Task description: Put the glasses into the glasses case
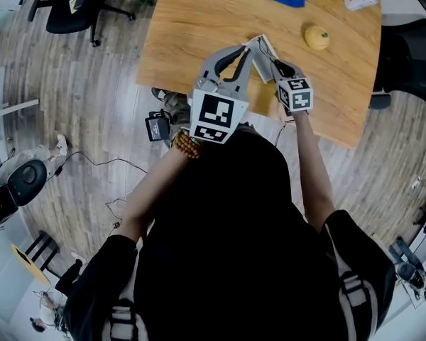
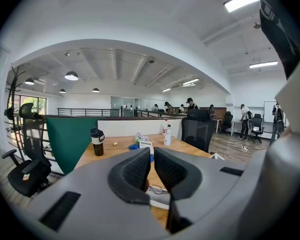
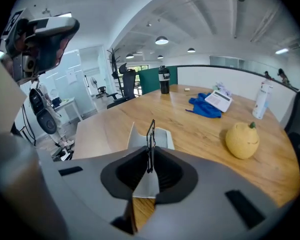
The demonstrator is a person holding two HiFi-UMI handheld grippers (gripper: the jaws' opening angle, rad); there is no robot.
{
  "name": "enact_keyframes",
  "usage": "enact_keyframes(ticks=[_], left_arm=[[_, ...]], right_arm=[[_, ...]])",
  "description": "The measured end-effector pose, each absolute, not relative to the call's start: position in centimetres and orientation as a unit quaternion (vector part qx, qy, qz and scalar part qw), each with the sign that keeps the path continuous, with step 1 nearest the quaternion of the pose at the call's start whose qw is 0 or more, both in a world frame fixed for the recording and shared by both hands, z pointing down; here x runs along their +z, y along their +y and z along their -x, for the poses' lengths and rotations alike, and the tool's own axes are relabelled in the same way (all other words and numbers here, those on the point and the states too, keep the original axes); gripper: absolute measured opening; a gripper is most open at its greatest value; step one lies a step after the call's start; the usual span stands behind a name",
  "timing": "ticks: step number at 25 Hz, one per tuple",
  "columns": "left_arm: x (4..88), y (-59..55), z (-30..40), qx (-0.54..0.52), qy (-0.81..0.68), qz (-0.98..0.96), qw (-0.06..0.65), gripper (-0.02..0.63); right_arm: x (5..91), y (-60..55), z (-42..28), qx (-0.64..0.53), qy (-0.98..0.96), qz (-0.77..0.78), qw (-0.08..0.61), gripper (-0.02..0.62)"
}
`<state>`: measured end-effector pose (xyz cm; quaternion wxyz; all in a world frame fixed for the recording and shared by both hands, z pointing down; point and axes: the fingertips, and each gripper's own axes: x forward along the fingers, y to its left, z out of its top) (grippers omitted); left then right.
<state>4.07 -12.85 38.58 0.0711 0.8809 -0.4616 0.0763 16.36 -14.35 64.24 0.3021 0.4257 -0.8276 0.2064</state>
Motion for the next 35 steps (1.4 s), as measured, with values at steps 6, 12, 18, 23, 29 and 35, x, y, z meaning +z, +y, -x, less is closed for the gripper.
enact_keyframes(ticks=[6,12,18,23,29,35], left_arm=[[38.7,-12.8,-3.6,0.076,-0.469,-0.877,0.072,0.040],[38.9,-12.7,-3.4,0.075,-0.469,-0.877,0.076,0.040],[38.7,-12.7,-3.4,0.073,-0.468,-0.878,0.074,0.040],[38.7,-12.7,-3.2,0.072,-0.471,-0.876,0.078,0.040],[38.6,-12.8,-3.3,0.074,-0.470,-0.876,0.075,0.040],[38.6,-13.0,-3.6,0.077,-0.467,-0.878,0.073,0.040]], right_arm=[[66.0,-13.1,-13.5,0.200,-0.842,-0.384,0.321,0.046],[67.6,-12.3,-12.4,0.111,-0.833,-0.342,0.422,0.055],[68.0,-11.7,-12.5,0.124,-0.836,-0.312,0.434,0.100],[68.4,-11.5,-12.7,0.118,-0.838,-0.297,0.443,0.130],[67.4,-12.1,-12.4,0.130,-0.843,-0.302,0.426,0.179],[68.3,-12.1,-11.5,0.198,-0.843,-0.296,0.403,0.190]])
